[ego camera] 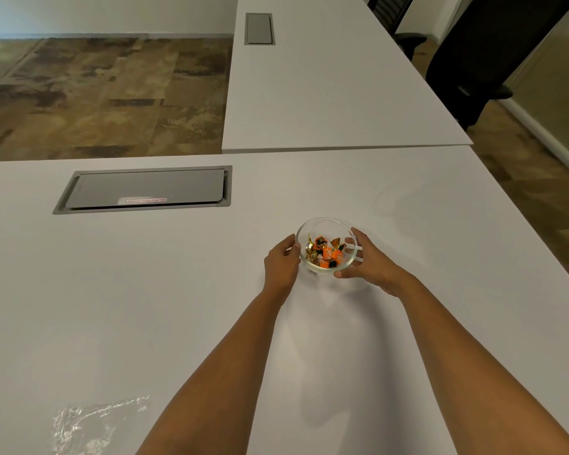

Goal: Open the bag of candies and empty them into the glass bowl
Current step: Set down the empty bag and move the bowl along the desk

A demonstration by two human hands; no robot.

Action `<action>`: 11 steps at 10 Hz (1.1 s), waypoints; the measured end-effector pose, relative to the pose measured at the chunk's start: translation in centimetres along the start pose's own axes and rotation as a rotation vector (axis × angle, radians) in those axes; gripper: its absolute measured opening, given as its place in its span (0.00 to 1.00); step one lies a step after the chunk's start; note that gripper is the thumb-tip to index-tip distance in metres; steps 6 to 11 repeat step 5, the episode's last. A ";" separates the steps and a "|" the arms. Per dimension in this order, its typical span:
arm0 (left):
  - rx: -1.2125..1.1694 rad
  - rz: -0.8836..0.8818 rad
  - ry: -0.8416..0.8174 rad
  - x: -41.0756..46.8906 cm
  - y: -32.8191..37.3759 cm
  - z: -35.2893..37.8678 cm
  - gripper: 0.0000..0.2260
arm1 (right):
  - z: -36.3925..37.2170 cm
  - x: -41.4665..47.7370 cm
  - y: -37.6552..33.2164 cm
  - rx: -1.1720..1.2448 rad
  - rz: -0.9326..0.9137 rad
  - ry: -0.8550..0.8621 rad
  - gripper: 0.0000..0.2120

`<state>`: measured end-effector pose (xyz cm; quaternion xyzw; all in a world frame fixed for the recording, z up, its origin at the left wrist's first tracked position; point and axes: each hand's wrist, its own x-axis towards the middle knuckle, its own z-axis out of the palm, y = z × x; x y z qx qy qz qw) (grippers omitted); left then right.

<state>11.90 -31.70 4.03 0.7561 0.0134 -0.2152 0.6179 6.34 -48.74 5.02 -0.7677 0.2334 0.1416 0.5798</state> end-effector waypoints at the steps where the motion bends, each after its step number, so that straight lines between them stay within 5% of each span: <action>1: 0.015 0.003 0.006 -0.5 0.2 0.0 0.17 | 0.5 -0.6 0.3 0.068 -0.018 0.055 0.49; 5: 0.029 0.017 -0.043 -3.8 1.6 -3.0 0.17 | 3.0 -5.9 0.4 0.104 -0.077 0.234 0.35; 11: 0.029 0.017 -0.043 -3.8 1.6 -3.0 0.17 | 3.0 -5.9 0.4 0.104 -0.077 0.234 0.35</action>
